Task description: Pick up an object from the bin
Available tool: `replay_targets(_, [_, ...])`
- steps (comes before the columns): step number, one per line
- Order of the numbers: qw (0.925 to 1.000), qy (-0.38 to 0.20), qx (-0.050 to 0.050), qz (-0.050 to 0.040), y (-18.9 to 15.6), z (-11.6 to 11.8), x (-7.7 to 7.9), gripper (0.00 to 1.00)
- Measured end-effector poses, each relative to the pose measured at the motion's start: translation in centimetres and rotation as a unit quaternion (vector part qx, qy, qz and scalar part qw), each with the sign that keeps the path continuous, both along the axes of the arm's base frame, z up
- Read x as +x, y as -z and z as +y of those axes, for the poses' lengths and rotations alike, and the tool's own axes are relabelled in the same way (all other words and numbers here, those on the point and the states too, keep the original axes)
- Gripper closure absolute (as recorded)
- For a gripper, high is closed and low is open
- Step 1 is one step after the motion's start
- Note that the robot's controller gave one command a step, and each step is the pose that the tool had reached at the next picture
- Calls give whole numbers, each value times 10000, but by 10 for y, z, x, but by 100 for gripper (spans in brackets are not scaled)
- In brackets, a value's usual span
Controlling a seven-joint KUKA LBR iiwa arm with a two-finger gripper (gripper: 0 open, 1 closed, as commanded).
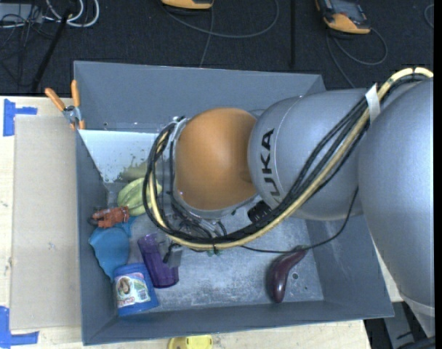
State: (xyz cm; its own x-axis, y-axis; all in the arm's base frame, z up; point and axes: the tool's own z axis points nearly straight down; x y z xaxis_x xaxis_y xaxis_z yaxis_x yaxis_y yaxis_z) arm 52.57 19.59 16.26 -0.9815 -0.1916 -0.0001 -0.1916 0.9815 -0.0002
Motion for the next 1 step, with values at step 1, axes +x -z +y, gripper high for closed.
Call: replay_targets(1, [10000, -62, -7, 21, -54, 4, 0, 100])
